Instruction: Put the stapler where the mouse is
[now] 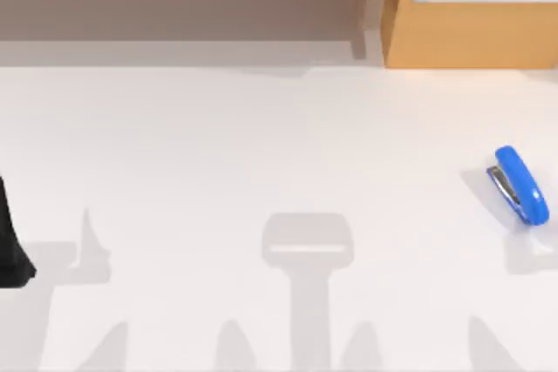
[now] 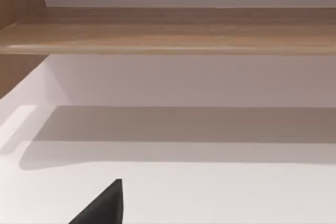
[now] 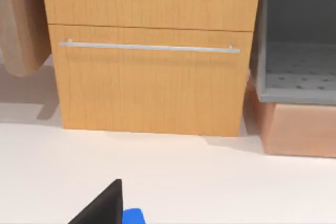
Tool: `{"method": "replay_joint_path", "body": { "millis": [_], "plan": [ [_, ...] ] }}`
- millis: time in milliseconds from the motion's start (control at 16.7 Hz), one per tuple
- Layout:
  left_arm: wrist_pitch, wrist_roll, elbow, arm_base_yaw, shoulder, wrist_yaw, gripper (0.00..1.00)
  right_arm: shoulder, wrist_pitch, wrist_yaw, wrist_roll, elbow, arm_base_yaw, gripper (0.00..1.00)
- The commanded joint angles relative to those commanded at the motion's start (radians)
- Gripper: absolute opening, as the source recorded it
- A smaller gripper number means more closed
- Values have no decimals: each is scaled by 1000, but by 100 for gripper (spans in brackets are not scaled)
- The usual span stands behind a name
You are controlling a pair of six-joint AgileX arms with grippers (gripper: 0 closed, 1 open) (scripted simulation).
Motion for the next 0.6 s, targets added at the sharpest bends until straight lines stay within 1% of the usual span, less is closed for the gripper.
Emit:
{"method": "replay_joint_path", "body": {
  "millis": [180, 600],
  "plan": [
    [0, 0, 0, 0, 0, 0, 100, 255, -130, -3, -28, 194, 21, 100],
    [0, 0, 0, 0, 0, 0, 100, 1059, -502, 14, -119, 689, 71, 100]
  ]
}}
